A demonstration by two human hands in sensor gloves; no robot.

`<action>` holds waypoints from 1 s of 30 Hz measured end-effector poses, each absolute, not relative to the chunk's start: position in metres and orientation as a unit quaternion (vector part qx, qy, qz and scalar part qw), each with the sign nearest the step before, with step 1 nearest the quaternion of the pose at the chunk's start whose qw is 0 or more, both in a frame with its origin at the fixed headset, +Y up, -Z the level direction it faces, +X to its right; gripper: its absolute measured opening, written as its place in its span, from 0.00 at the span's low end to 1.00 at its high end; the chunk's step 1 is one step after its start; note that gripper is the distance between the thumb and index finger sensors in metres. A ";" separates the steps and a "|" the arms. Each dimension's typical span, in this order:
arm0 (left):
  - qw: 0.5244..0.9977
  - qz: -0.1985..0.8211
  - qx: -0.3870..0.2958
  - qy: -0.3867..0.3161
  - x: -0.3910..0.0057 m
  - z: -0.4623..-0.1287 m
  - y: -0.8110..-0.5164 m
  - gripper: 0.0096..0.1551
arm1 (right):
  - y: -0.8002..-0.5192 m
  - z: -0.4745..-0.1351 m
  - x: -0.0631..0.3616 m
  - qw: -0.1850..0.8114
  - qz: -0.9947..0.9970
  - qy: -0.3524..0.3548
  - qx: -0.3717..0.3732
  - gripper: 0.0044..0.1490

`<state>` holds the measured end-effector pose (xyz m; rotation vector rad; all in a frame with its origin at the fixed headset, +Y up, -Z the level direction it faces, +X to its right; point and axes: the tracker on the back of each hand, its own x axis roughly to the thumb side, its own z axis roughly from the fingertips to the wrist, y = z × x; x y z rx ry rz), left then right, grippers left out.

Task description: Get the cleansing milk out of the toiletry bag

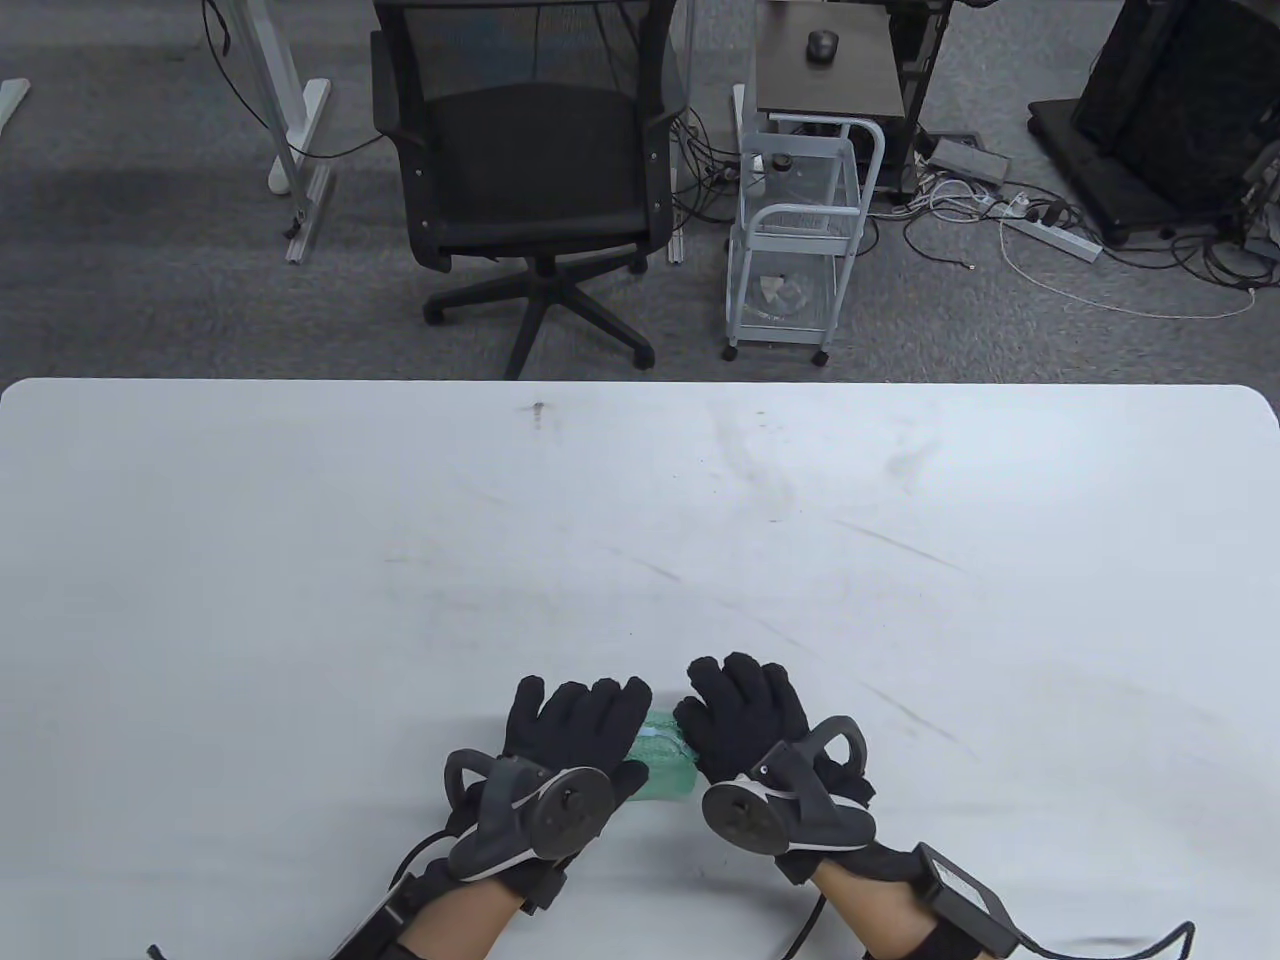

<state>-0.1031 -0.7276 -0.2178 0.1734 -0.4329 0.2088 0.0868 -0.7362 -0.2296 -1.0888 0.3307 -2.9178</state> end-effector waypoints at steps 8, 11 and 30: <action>0.965 0.096 0.104 -0.223 -0.101 -0.216 -0.725 0.30 | -0.735 -0.225 0.081 0.043 -0.925 0.122 -0.357 0.27; 0.964 0.095 0.108 -0.224 -0.100 -0.215 -0.725 0.28 | -0.735 -0.225 0.081 0.041 -0.926 0.118 -0.355 0.27; 0.962 0.092 0.129 -0.221 -0.102 -0.213 -0.723 0.26 | -0.736 -0.236 0.090 0.001 -0.939 0.083 -0.335 0.27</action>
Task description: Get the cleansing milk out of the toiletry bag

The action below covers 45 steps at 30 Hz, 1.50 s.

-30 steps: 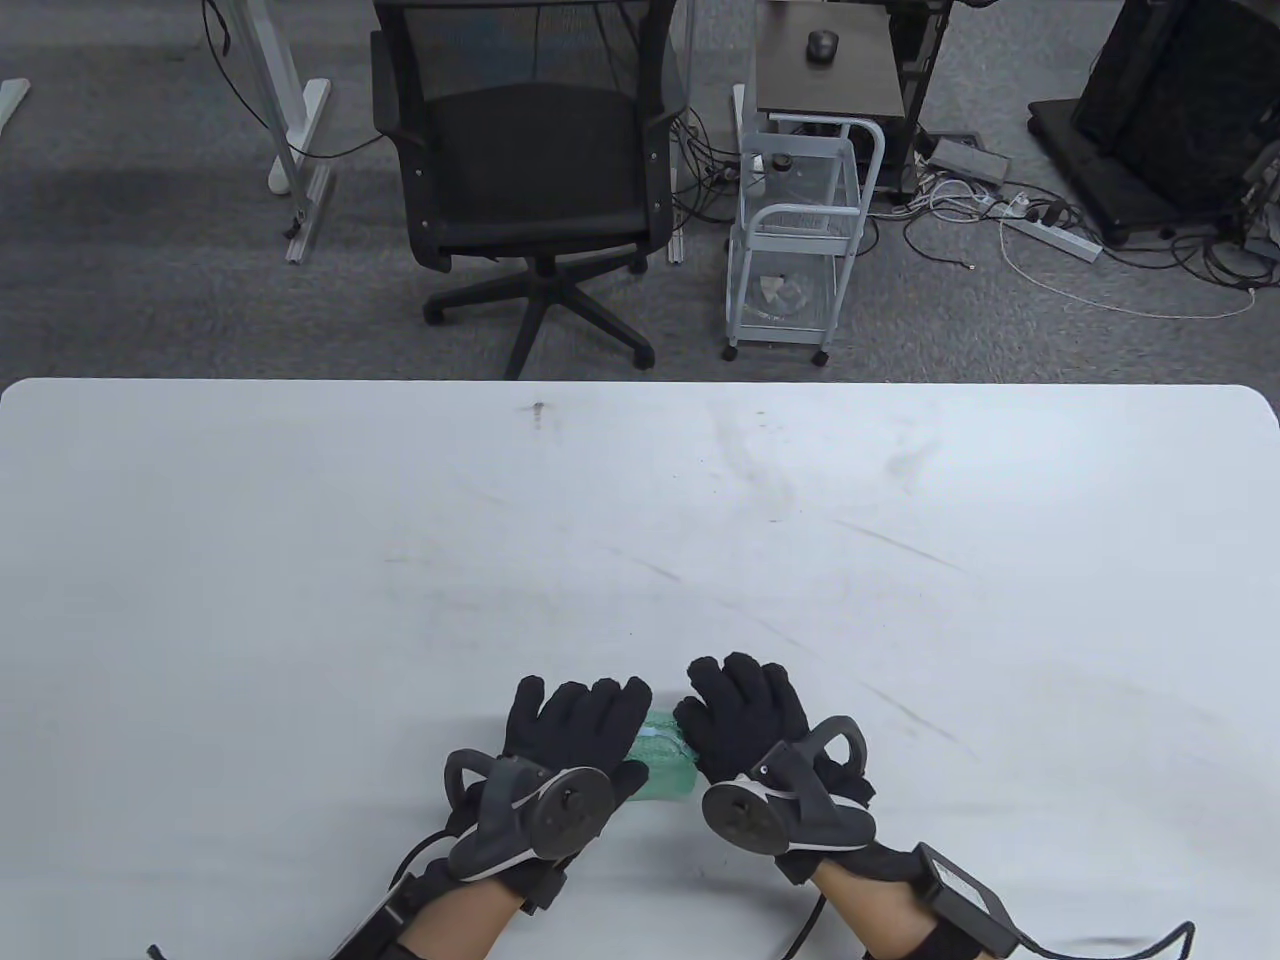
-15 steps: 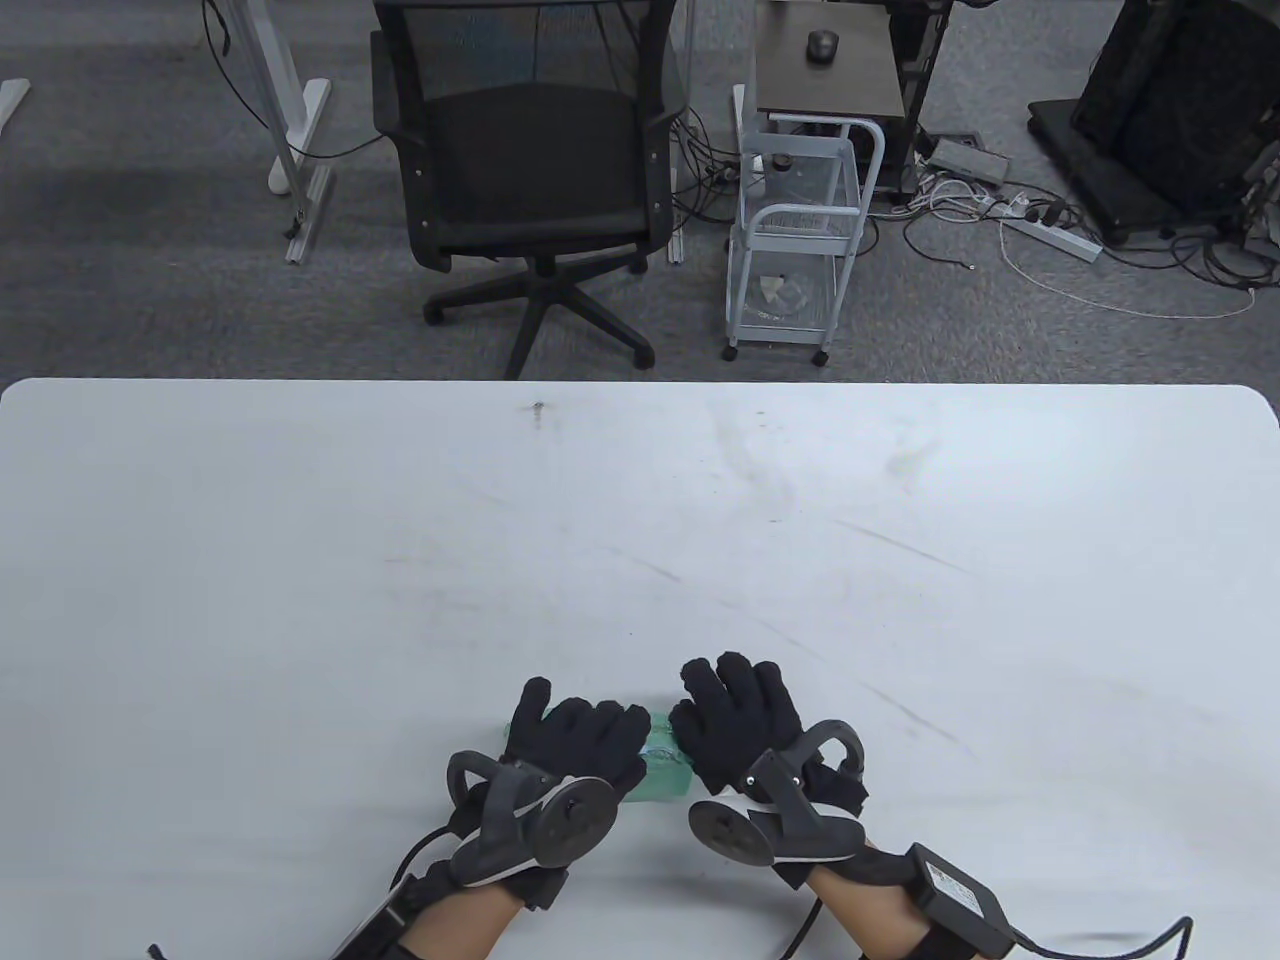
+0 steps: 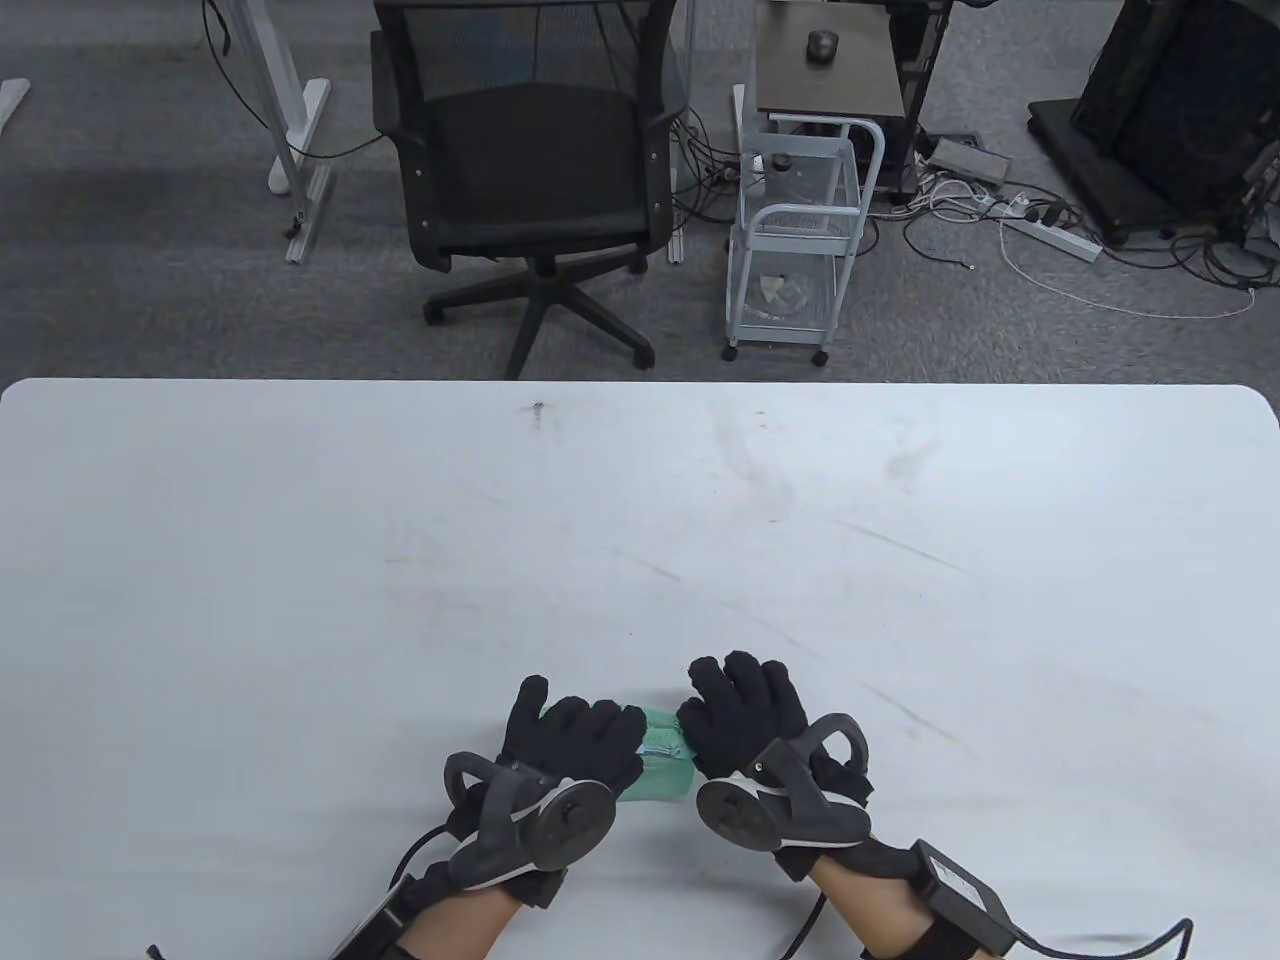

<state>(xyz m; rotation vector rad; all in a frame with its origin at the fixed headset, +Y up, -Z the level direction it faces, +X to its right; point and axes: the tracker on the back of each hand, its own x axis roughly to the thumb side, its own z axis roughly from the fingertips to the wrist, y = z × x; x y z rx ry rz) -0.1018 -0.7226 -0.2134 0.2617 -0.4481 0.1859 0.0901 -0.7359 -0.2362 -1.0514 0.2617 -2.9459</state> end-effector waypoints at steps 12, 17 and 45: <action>0.963 0.086 0.136 -0.217 -0.104 -0.214 -0.721 0.25 | -0.738 -0.245 0.099 -0.047 -0.944 0.059 -0.322 0.27; 0.963 0.084 0.138 -0.215 -0.105 -0.214 -0.720 0.25 | -0.738 -0.246 0.100 -0.052 -0.944 0.060 -0.319 0.27; 0.971 0.077 0.142 -0.178 -0.125 -0.225 -0.718 0.25 | -0.743 -0.264 0.123 -0.087 -0.956 0.041 -0.276 0.26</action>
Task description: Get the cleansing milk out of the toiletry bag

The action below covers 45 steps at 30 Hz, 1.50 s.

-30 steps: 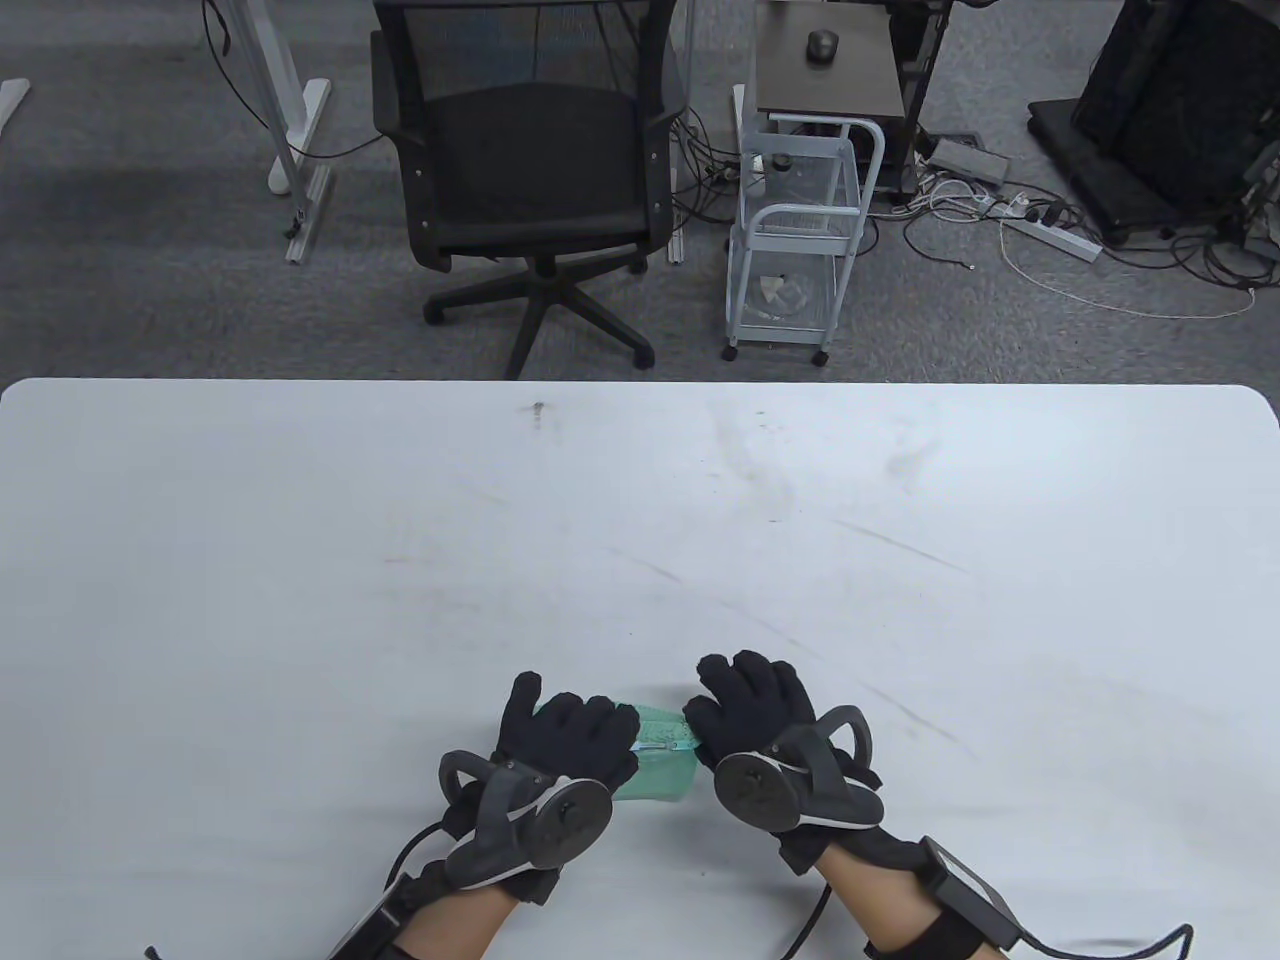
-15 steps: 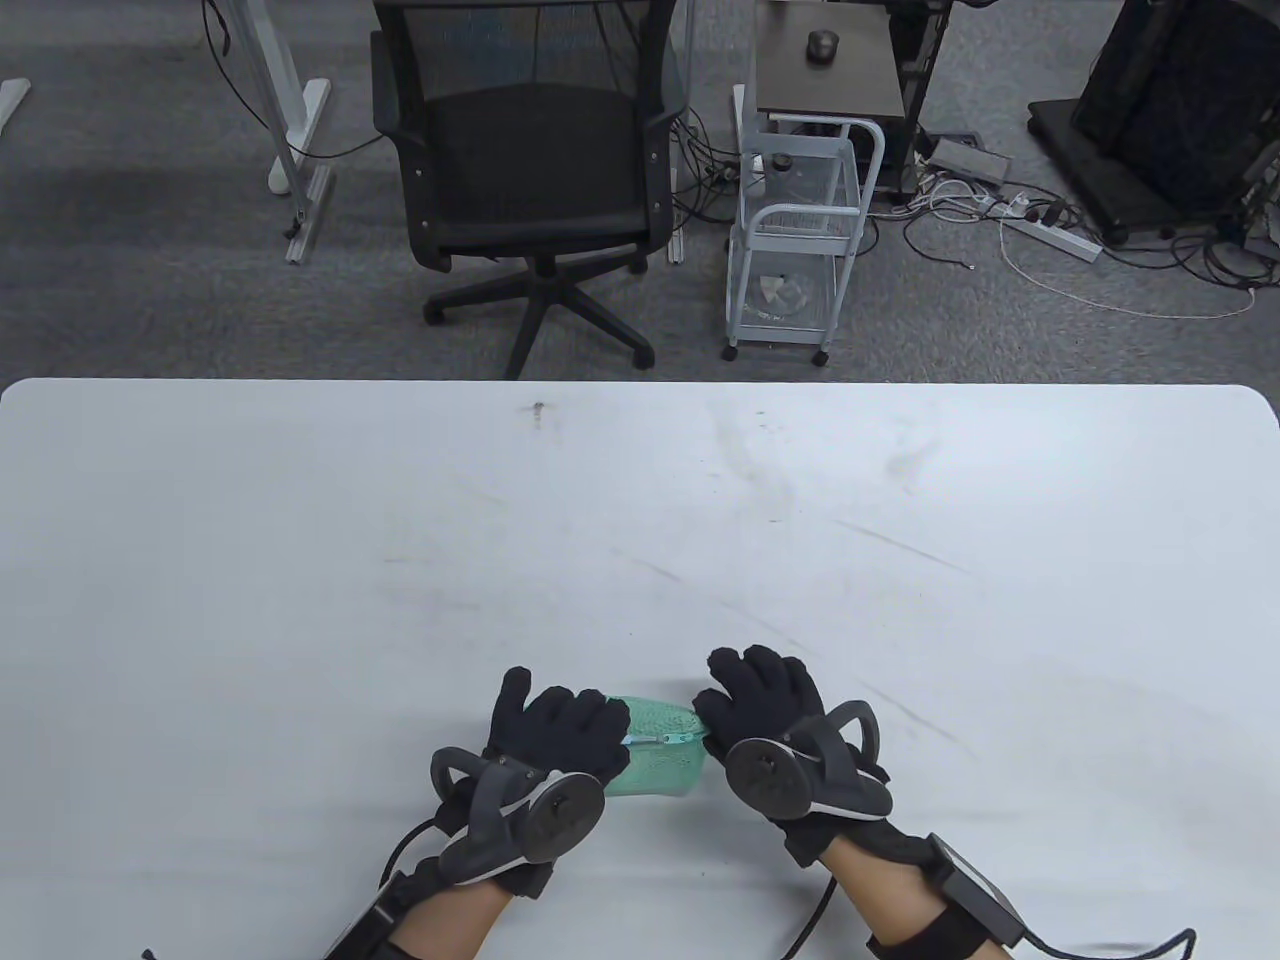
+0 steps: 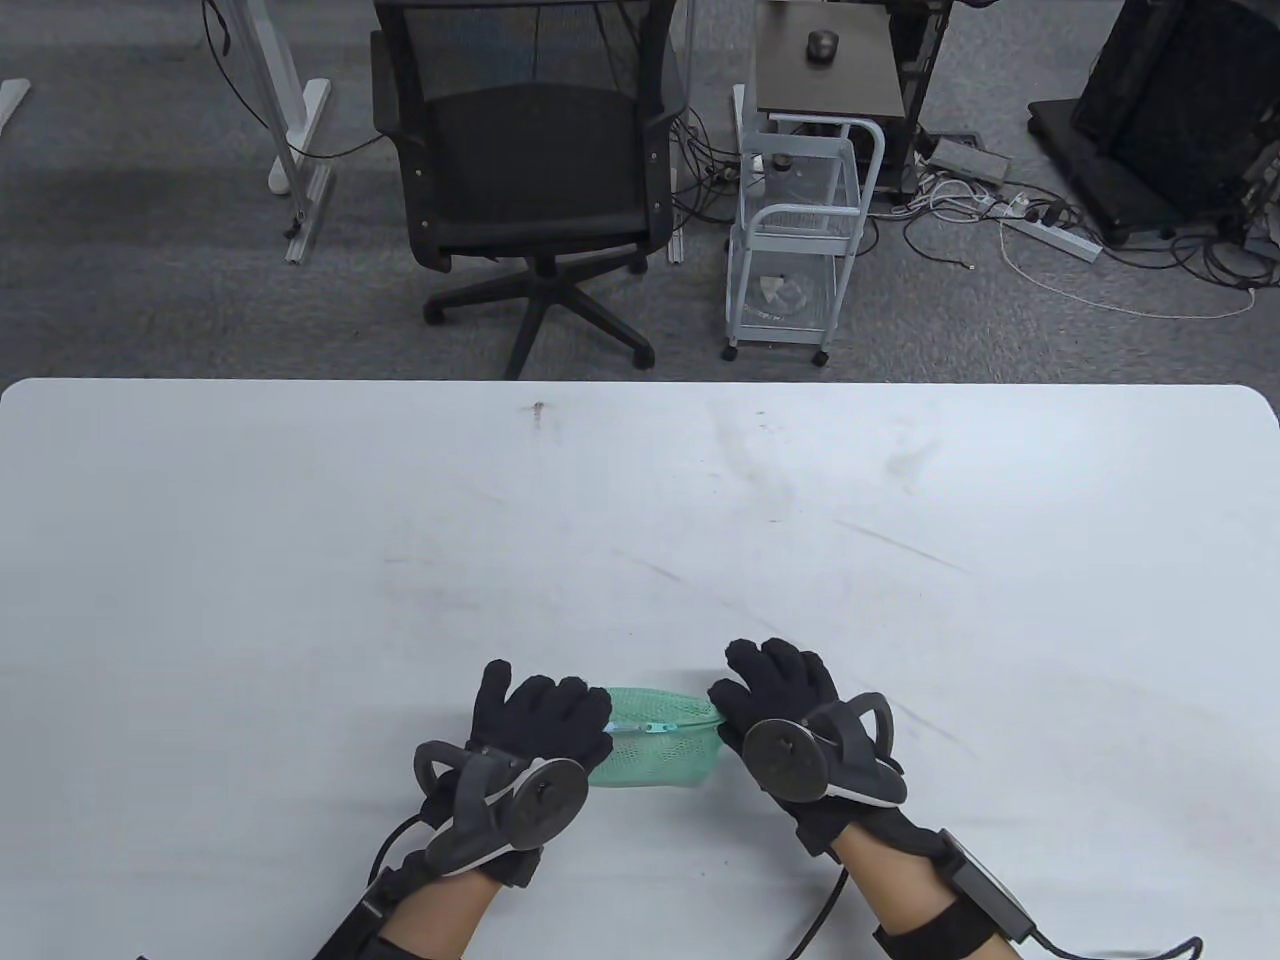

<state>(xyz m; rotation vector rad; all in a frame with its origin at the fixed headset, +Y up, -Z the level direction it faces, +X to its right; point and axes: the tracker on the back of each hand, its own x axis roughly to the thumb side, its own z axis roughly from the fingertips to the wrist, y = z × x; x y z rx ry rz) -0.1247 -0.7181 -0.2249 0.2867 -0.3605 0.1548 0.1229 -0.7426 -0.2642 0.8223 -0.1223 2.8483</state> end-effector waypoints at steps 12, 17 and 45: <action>0.975 0.071 0.138 -0.156 -0.135 -0.231 -0.719 0.25 | -0.745 -0.270 0.132 0.092 0.961 -0.038 0.260 0.26; 0.978 0.070 0.132 -0.146 -0.139 -0.235 -0.720 0.25 | -0.745 -0.272 0.134 0.094 0.961 -0.036 0.256 0.26; 0.990 0.062 0.100 -0.074 -0.171 -0.258 -0.731 0.25 | -0.745 -0.277 0.140 0.092 0.966 -0.024 0.241 0.25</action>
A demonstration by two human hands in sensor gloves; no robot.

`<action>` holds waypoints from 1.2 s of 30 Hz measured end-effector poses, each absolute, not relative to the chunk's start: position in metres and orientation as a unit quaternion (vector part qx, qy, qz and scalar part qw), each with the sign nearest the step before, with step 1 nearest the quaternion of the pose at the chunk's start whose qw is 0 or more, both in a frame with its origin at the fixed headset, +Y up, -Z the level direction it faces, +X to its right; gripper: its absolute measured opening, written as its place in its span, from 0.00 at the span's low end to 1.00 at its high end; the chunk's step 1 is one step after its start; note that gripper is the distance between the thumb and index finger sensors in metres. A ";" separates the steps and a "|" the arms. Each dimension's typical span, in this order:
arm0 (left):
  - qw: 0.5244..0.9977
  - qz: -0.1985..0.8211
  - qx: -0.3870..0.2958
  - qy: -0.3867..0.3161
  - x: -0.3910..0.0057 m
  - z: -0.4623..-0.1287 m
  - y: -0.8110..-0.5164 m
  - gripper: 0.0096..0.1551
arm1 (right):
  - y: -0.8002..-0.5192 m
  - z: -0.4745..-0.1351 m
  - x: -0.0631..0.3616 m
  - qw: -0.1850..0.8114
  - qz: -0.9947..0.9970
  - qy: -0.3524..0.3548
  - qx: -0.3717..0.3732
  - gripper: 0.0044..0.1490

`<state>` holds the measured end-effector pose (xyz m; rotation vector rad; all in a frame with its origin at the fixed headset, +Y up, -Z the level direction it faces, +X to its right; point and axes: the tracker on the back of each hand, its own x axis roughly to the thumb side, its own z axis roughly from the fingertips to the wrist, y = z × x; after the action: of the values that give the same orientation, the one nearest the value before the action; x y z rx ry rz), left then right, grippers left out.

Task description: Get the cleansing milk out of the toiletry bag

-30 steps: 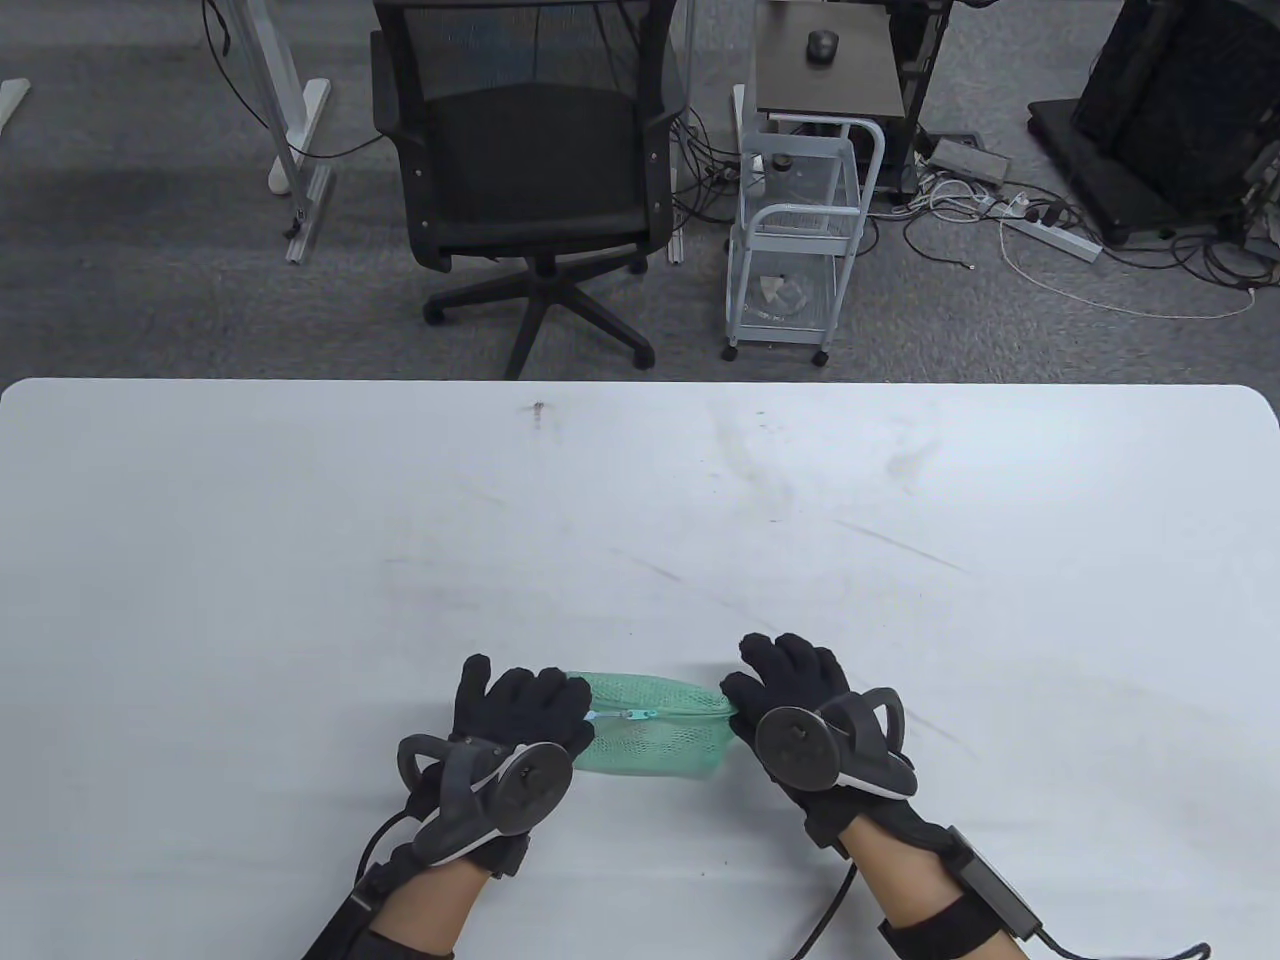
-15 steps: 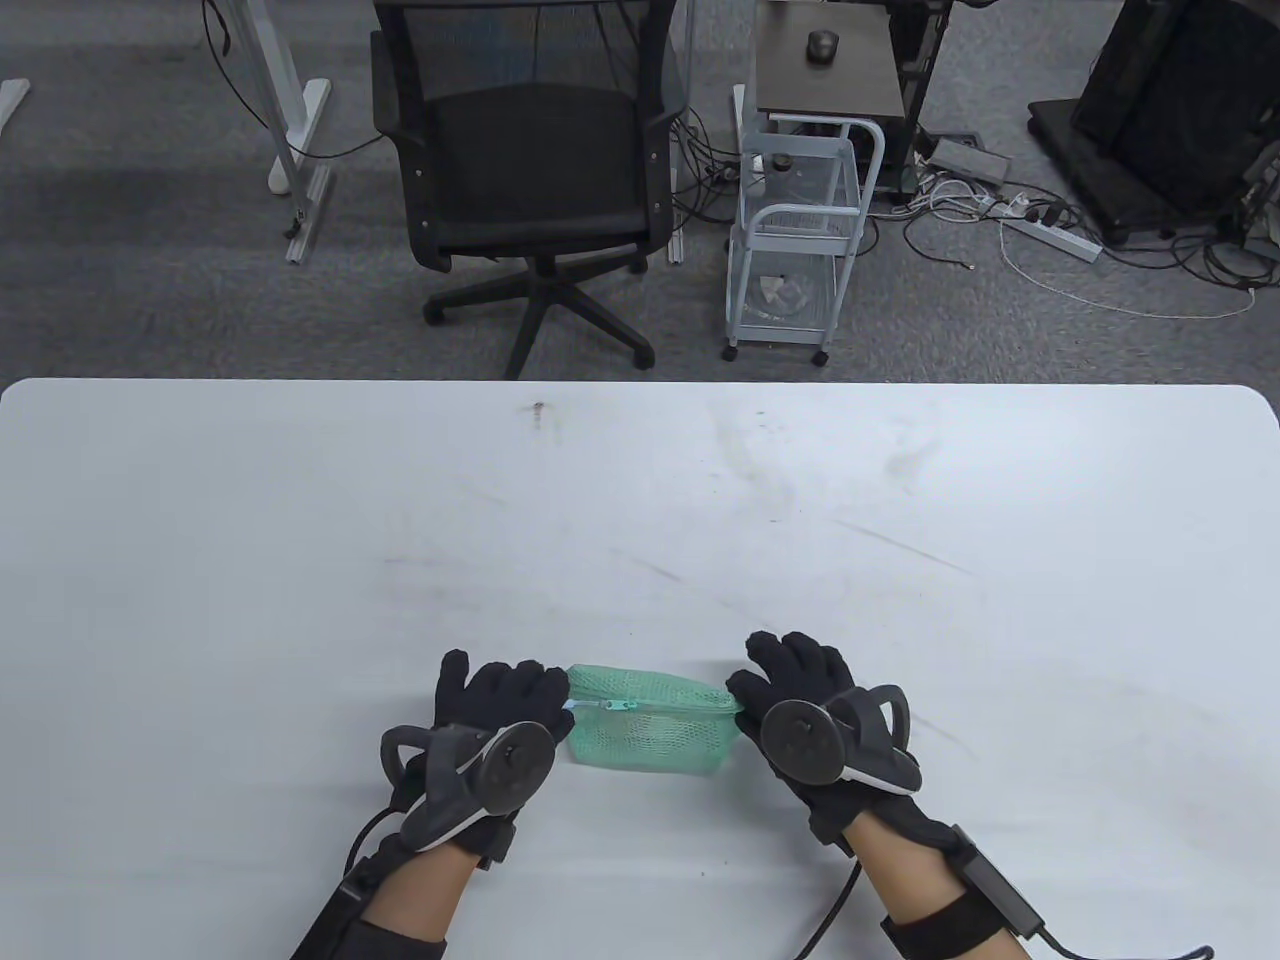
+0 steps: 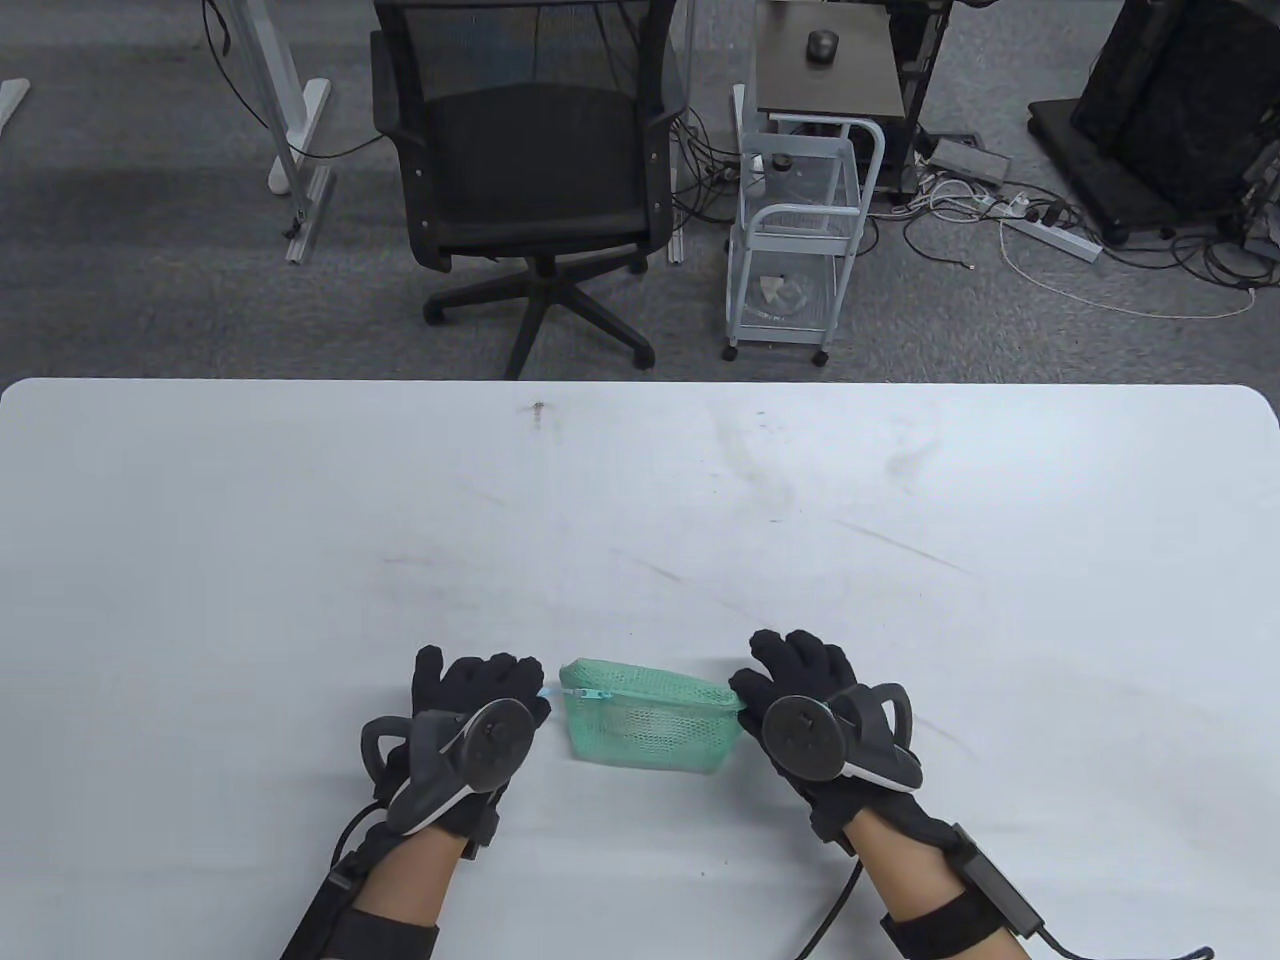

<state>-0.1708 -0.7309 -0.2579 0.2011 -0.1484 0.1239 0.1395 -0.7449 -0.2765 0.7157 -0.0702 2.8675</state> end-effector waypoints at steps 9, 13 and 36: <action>0.994 0.055 0.084 -0.044 -0.181 -0.266 -0.737 0.25 | -0.745 -0.279 0.142 0.092 0.967 -0.019 0.235 0.25; 0.995 0.051 0.078 -0.031 -0.185 -0.269 -0.741 0.25 | -0.745 -0.280 0.145 0.093 0.968 -0.017 0.234 0.25; 0.993 0.083 0.082 -0.016 -0.192 -0.269 -0.739 0.34 | -0.748 -0.279 0.145 0.087 0.965 -0.022 0.247 0.26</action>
<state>-0.1917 -0.7394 -0.2692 0.1636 -0.0311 0.1665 0.1453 -0.7476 -0.2792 0.7363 -0.0656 2.8737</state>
